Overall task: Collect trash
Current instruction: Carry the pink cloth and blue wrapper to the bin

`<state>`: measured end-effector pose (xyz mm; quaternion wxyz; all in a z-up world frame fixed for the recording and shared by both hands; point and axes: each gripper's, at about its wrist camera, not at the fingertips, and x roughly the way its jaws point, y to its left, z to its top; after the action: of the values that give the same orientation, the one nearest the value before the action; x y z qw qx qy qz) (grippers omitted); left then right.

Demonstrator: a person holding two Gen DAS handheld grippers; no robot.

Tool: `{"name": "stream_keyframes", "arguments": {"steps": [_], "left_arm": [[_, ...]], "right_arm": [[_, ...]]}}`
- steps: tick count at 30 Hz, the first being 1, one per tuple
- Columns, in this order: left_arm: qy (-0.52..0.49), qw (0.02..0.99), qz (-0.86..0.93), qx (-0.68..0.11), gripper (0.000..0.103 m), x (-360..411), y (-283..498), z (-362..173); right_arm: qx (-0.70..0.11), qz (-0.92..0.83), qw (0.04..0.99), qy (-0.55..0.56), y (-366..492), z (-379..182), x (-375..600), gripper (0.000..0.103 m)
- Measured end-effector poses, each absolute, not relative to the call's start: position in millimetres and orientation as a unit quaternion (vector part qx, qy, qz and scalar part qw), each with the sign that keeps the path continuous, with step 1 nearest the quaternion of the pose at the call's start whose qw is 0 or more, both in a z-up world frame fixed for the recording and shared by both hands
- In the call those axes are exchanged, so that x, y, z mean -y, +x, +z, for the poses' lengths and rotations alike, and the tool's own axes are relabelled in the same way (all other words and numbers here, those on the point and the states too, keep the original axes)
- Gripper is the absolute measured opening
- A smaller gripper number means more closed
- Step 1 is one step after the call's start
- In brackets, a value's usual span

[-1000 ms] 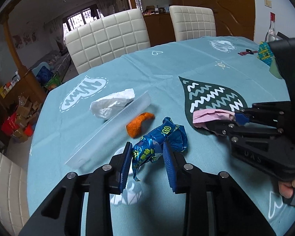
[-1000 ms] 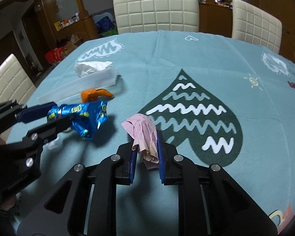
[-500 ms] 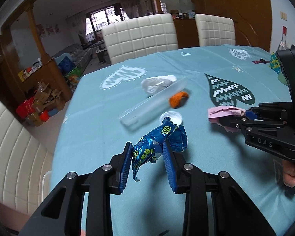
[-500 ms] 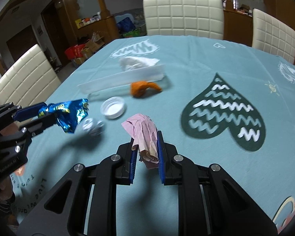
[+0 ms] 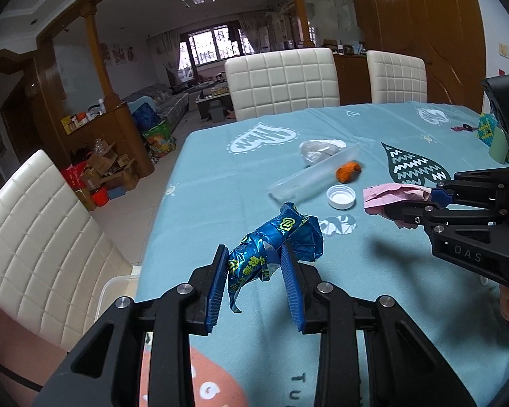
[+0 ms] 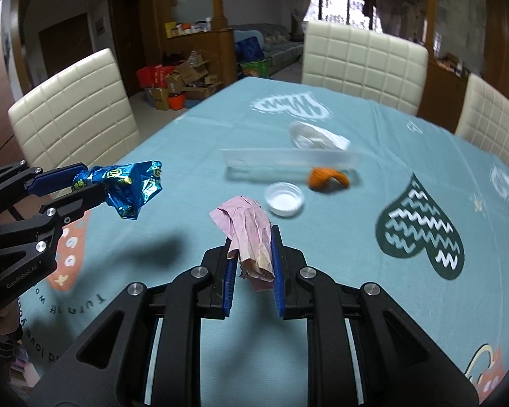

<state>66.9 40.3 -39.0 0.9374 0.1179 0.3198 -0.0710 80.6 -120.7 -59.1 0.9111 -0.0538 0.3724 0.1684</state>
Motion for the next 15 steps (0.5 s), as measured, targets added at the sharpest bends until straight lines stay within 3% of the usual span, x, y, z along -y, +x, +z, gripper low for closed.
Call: {"name": "stream_keyframes", "arguments": {"steps": [15], "left_arm": [[0.069, 0.95, -0.009, -0.305, 0.032, -122.4, 41.6, -37.4]], "right_arm": [[-0.346, 0.205, 0.907, -0.126, 70.0, -38.3, 33.3, 0.019]]}}
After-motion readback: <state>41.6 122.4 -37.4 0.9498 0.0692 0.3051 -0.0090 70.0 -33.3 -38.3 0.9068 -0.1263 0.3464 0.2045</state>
